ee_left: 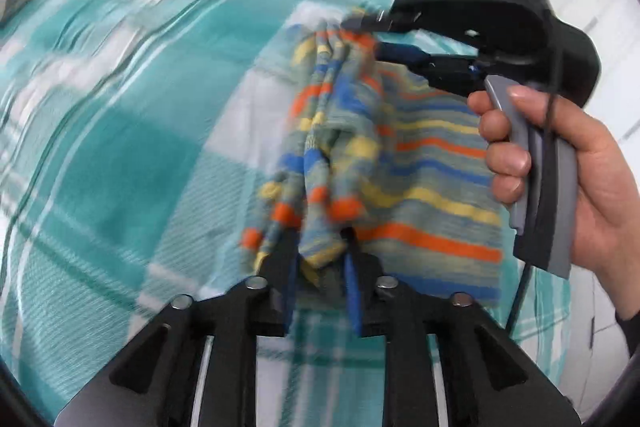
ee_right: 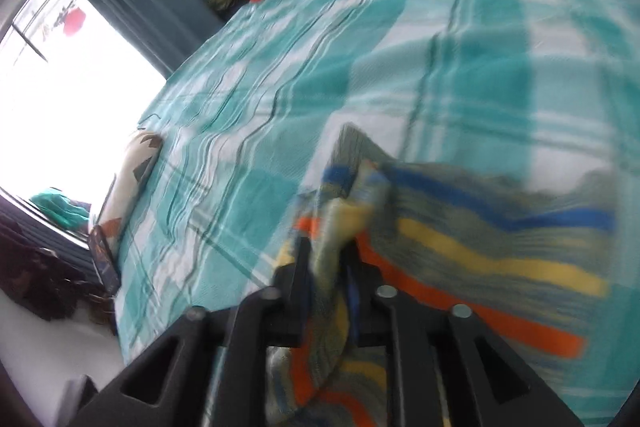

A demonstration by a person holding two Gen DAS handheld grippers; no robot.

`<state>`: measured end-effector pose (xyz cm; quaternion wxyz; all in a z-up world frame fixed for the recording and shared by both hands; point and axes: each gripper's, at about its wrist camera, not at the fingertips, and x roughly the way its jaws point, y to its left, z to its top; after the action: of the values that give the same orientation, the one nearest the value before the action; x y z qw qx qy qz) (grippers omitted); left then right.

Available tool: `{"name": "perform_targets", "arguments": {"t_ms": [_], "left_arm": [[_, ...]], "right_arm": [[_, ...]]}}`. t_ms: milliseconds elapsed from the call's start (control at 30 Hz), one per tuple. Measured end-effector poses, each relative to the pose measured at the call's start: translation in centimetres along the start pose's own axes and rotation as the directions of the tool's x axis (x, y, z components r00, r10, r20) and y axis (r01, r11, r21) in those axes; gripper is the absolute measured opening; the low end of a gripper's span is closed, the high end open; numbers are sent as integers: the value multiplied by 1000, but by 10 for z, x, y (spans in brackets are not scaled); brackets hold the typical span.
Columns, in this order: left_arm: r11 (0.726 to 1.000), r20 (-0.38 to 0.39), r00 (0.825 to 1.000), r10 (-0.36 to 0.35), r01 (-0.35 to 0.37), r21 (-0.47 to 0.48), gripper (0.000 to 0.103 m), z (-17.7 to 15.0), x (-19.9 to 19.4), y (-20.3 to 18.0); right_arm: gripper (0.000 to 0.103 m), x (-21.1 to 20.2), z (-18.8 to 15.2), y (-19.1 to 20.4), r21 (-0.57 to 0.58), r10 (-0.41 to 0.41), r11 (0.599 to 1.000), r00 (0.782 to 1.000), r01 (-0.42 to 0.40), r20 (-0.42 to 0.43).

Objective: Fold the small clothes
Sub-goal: 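Grasp the folded sweater's edge with both grippers and fold it over again, then release the sweater and lift both grippers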

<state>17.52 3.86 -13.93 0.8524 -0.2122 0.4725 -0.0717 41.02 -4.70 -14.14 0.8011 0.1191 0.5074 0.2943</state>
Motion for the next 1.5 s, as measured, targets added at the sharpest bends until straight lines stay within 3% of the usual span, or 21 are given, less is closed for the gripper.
{"name": "perform_targets", "arguments": {"t_ms": [33,67,100,167,300,333,400,467,533,633,667,700,767,933,1133,1500], "left_arm": [[1000,3,1000,-22,22,-16,29,-1,-6,3],[1000,11,1000,-25,26,-17,43,-3,-14,4],[1000,28,1000,-12,12,-6,58,-3,-21,3],[999,84,996,9,-12,33,71,-7,-35,-5],[996,88,996,26,-34,83,72,2,-26,-17],[995,90,994,58,-65,79,72,6,-17,-16],[987,64,986,155,-157,27,63,25,1,4],[986,0,987,161,-160,-46,64,28,13,21],[987,-15,988,151,-152,-52,64,29,7,25],[982,26,981,191,-191,-5,70,19,-28,22],[981,37,980,194,-194,10,74,12,-40,22],[981,41,981,192,-193,19,76,7,-47,23],[983,40,983,179,-181,41,77,-4,-55,24],[978,13,982,190,-191,79,77,-36,-58,21],[981,-3,984,181,-180,77,77,-61,-66,14],[975,7,984,179,-178,135,77,-63,-69,-1]], "right_arm": [[44,3,-2,-1,37,34,999,999,-34,7],[49,-1,-6,-2,64,61,996,998,-62,29],[49,-9,-8,-3,79,94,992,993,-99,67],[49,-36,-17,-5,57,95,993,988,-103,123],[49,-94,-53,3,-106,-43,992,984,63,175],[49,-110,-74,6,-157,-71,982,979,101,189],[49,-128,-112,5,-205,-58,974,981,96,184],[49,-113,-152,-2,-205,-28,978,996,46,88],[47,-77,-181,-18,-176,-103,980,991,87,-84],[45,-99,-200,-11,-168,-167,971,985,171,37],[52,-112,-204,-5,-142,-209,966,976,216,57],[65,-120,-207,-2,-126,-238,961,969,245,68],[80,-141,-217,9,-106,-336,932,936,346,104],[82,-181,-242,28,-96,-495,854,856,511,147],[82,-192,-259,35,-96,-585,792,795,602,157],[82,-200,-271,36,-78,-628,762,762,643,158]]}}
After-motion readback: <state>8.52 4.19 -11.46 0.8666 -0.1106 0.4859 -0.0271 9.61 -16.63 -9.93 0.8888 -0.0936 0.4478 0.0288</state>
